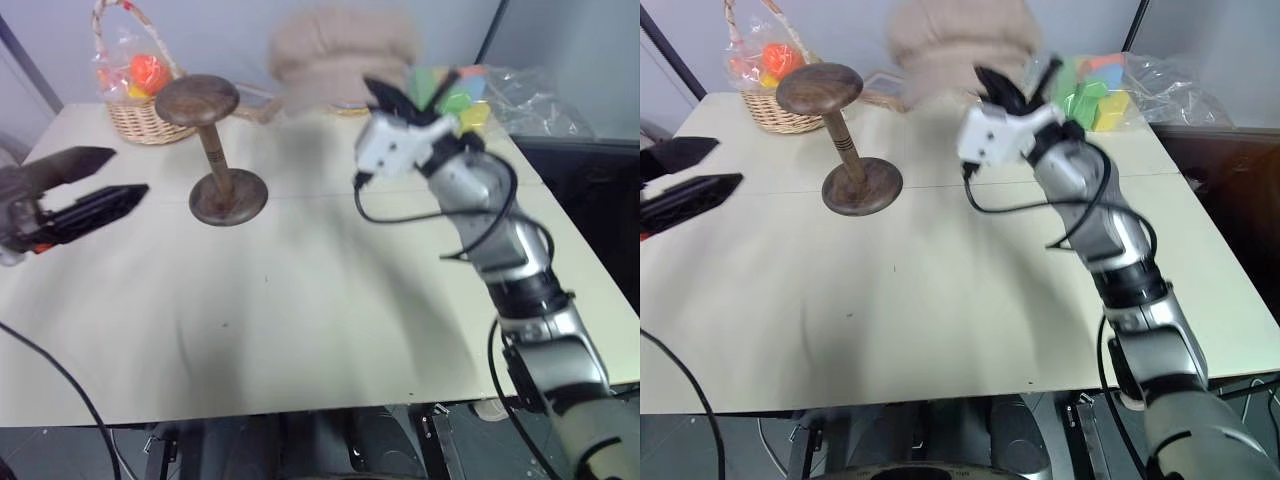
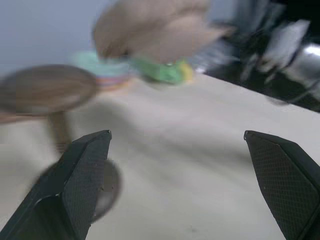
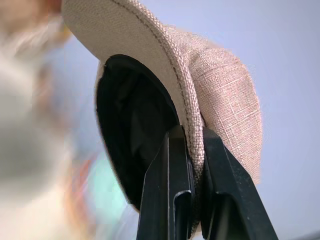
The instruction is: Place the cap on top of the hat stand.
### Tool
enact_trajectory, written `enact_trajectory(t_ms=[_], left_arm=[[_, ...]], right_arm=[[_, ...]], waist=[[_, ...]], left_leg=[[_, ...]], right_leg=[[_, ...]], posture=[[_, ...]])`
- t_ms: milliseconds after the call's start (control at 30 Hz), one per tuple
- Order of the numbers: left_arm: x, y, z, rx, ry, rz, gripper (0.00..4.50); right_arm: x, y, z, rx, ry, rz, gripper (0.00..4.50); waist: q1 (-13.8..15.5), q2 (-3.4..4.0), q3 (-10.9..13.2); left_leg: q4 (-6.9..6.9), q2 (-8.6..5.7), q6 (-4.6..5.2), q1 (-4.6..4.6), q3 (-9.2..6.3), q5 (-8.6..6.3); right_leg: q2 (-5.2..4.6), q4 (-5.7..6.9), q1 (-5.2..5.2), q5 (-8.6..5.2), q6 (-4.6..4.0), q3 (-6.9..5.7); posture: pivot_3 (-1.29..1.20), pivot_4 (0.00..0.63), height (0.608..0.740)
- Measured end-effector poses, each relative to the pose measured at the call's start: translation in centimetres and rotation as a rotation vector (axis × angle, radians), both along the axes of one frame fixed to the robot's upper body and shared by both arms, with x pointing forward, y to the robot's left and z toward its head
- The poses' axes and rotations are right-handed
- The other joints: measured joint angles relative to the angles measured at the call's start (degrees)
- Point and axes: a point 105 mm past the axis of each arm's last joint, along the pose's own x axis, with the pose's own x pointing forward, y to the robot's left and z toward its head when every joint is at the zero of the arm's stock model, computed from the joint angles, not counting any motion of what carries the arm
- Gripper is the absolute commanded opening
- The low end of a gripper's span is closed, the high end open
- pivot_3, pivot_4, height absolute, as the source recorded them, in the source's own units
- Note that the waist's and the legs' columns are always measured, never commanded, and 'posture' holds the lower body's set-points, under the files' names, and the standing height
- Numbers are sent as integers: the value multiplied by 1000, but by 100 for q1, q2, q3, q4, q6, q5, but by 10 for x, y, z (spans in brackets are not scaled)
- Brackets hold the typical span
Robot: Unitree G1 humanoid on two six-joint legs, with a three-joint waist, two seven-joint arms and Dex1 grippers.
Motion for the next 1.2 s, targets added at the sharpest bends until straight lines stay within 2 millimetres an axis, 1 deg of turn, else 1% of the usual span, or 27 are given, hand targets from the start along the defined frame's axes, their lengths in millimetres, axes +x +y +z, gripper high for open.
enact_trajectory(t_ms=[67, 100, 167, 233, 300, 333, 400, 433, 500, 633, 700, 733, 800, 900, 1000, 1100, 1133, 1200], left_arm=[[-5, 8, -2, -5, 10, 47, 4500], [-8, 13, -1, -6, 1, 72, 4500], [-13, 20, 6, -19, -32, 113, 4500], [-18, 25, 13, -31, -62, 146, 4500], [-22, 30, 18, -34, -79, 177, 4500], [-25, 34, 19, -32, -79, 200, 4500], [-29, 38, 20, -24, -77, 222, 4500], [-31, 40, 21, -24, -81, 233, 4500], [-34, 44, 22, -26, -84, 249, 4500], [-35, 46, 21, -32, -80, 258, 4500], [-34, 46, 21, -33, -81, 256, 4500], [-34, 46, 21, -33, -81, 255, 4500], [-33, 46, 22, -34, -77, 252, 4500], [-29, 46, 24, -33, -81, 239, 4500], [-24, 44, 23, -39, -74, 212, 4500], [-22, 48, 21, -45, -72, 202, 4500], [-22, 51, 20, -46, -70, 199, 4500], [-21, 55, 17, -44, -63, 192, 4500]], right_arm=[[4, 18, 15, 31, -18, 55, 76], [6, 28, 23, 47, -29, 83, 76], [7, 44, 32, 72, -30, 136, 76], [4, 61, 33, 80, -23, 199, 76], [-1, 79, 27, 79, -4, 272, 76], [-4, 91, 21, 65, 14, 305, 76], [-7, 104, 9, 40, 49, 339, 76], [-7, 110, -2, 26, 78, 352, 76], [-4, 117, -27, 12, 150, 365, 76], [2, 127, -88, -65, 298, 354, 76], [3, 130, -112, -103, 350, 344, 76], [4, 130, -120, -109, 373, 339, 76], [5, 130, -129, -125, 391, 330, 76], [7, 131, -130, -112, 405, 317, 76], [13, 133, -134, -84, 437, 290, 76], [17, 135, -131, -73, 438, 276, 1051], [17, 134, -130, -71, 437, 275, 1620], [17, 134, -131, -70, 438, 274, 2476]], waist=[[-6, 1, 1], [-6, 0, 1], [15, -2, -1], [18, -5, -2], [3, -5, -3], [-7, -5, -2], [-9, -5, -2], [-5, -6, -3], [7, -9, -5], [0, -11, -6], [-7, -10, -6], [-8, -10, -5], [-8, -10, -5], [-8, -11, -6], [-8, -10, -5], [-6, -10, -6], [-6, -10, -5], [-9, -10, -5]], left_leg=[[-1, -2, -3, -2, 2, 1], [-1, -1, -5, -3, 1, 2], [-1, -3, -6, -4, -3, 2], [-1, -4, -7, -4, -3, 2], [-2, -5, -8, -4, -3, 3], [-5, -5, -9, -4, -3, 3], [-10, -4, -13, -3, -3, 6], [-13, -4, -14, -3, -4, 6], [-17, -4, -19, -2, -7, 9], [-19, -7, -23, -2, -7, 12], [-27, -6, -27, -2, -7, 14], [-31, -6, -30, -2, -6, 15], [-35, -5, -31, -3, -7, 16], [-36, -4, -32, 0, -8, 17], [-36, -4, -33, 0, -7, 17], [-37, -5, -33, 0, -7, 17], [-39, -5, -33, 0, -7, 17], [-43, -5, -33, 0, -6, 17]], right_leg=[[-3, 0, -5, 0, 0, 2], [-3, 0, -5, 0, -1, 2], [-5, 0, -4, 0, -1, -1], [-8, -2, -3, 0, -1, -1], [-8, -2, -4, 0, -1, -1], [-7, -2, -7, 0, -1, 0], [-5, -1, -10, 0, -1, 0], [-5, -1, -10, 0, -2, -1], [-6, -2, -9, 0, -2, -2], [-6, -2, -11, 0, -3, -2], [-4, -1, -16, 0, -3, -1], [-4, -1, -18, 0, -3, -1], [-3, -1, -20, 0, -4, -1], [-2, -1, -18, 0, -4, -1], [-2, -1, -20, 0, -5, -1], [-2, -2, -20, 0, -5, -2], [-3, -4, -20, 0, -5, -2], [-3, -4, -21, -1, -6, -1]], posture=[[0, 150, 740], [0, 150, 740], [0, 150, 740], [0, 150, 740], [0, 150, 740], [0, 150, 740], [0, 150, 740], [0, 150, 740], [0, 150, 740], [0, 150, 740], [0, 150, 740], [0, 150, 740], [0, 150, 740], [0, 150, 740], [0, 150, 740], [0, 150, 740], [0, 150, 740], [0, 150, 740]])
